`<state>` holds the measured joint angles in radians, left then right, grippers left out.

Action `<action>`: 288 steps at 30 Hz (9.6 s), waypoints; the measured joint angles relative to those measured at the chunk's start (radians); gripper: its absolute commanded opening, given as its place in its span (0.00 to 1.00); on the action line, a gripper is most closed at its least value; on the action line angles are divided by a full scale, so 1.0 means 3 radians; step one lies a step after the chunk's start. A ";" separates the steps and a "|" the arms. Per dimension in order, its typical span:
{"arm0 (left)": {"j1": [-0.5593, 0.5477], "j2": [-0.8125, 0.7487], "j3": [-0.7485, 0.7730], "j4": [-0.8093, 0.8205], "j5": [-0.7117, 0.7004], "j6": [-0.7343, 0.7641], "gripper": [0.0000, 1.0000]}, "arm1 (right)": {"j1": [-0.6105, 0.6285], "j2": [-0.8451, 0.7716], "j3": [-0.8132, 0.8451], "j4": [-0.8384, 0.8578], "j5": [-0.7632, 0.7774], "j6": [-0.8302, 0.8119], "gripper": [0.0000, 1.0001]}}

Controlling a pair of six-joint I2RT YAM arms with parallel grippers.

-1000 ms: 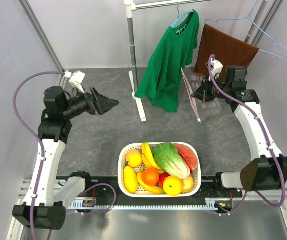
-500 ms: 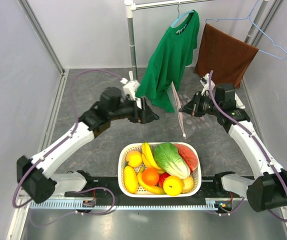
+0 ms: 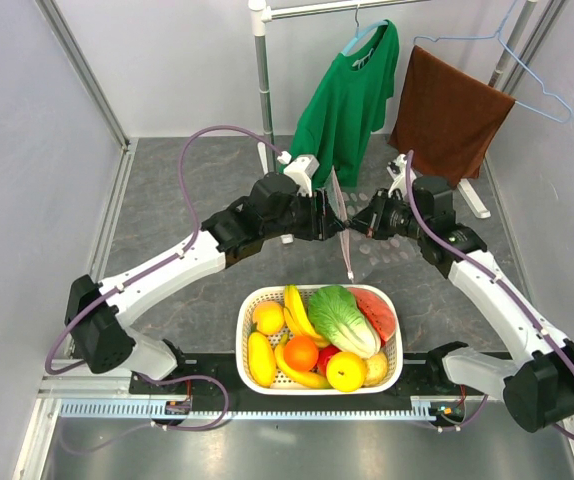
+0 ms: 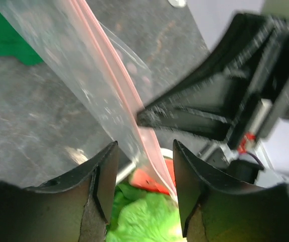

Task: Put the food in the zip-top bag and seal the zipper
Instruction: Open the zipper of the food storage bag at the center of the board, then pick up the fake fruit from the bin, then place the fake fruit in the zipper food storage bag, then adjust the zipper food storage bag at the center of the board.

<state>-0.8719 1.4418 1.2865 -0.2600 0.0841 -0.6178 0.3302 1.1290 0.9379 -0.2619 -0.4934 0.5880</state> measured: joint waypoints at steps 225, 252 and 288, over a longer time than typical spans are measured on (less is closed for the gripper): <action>-0.0483 0.0290 0.0230 0.0025 0.0926 0.4631 0.02 | -0.0212 -0.0839 0.0201 -0.1624 -0.0374 -0.1598 0.41; -0.0483 0.0385 0.0354 -0.0177 0.1067 0.4606 0.02 | -0.0206 -0.0670 0.0487 -0.1737 -0.0108 -0.1848 0.50; -0.0388 0.0333 0.0369 -0.0333 0.1414 0.4307 0.02 | -0.0189 -0.0516 0.0886 -0.2214 -0.0275 -0.2775 0.47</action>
<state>-0.9882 1.5417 1.3972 -0.3599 0.5083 0.6743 0.2733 0.9741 1.2037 -0.9260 -0.5758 -0.2443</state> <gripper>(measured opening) 0.032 0.475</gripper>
